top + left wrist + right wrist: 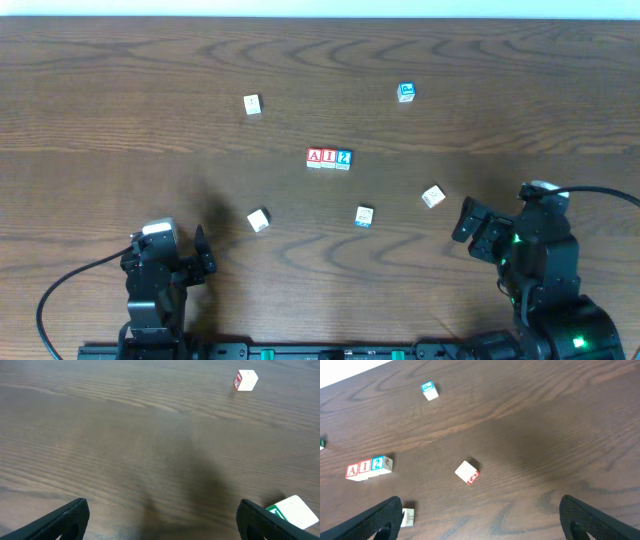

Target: Spell out Ai2

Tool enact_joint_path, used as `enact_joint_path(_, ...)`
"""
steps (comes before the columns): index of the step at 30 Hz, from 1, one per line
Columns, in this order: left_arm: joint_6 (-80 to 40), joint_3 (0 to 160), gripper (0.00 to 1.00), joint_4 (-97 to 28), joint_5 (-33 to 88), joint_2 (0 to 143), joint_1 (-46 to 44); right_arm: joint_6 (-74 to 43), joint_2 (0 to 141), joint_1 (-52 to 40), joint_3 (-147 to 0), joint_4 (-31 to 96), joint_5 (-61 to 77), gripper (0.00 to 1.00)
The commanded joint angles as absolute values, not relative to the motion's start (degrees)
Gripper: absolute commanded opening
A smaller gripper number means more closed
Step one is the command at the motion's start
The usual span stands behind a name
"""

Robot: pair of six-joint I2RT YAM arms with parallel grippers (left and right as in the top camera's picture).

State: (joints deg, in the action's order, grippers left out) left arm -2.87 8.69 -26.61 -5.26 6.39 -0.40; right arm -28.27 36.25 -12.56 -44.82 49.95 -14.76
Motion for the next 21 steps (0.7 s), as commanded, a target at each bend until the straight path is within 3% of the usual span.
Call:
enact_joint_path(1, -3.84, 7.35, 0.95, -25.87, -7.42, 4.67, 0.34, -29.12, 36.01, -11.64, -44.77, 49.98, -14.94, 0.99)
enact_joint_path(21, -3.62, 7.33, 0.95, -25.82, -8.97, 0.25, 0.73, -29.10, 36.01, -11.64, -44.77, 49.98, -14.94, 0.99)
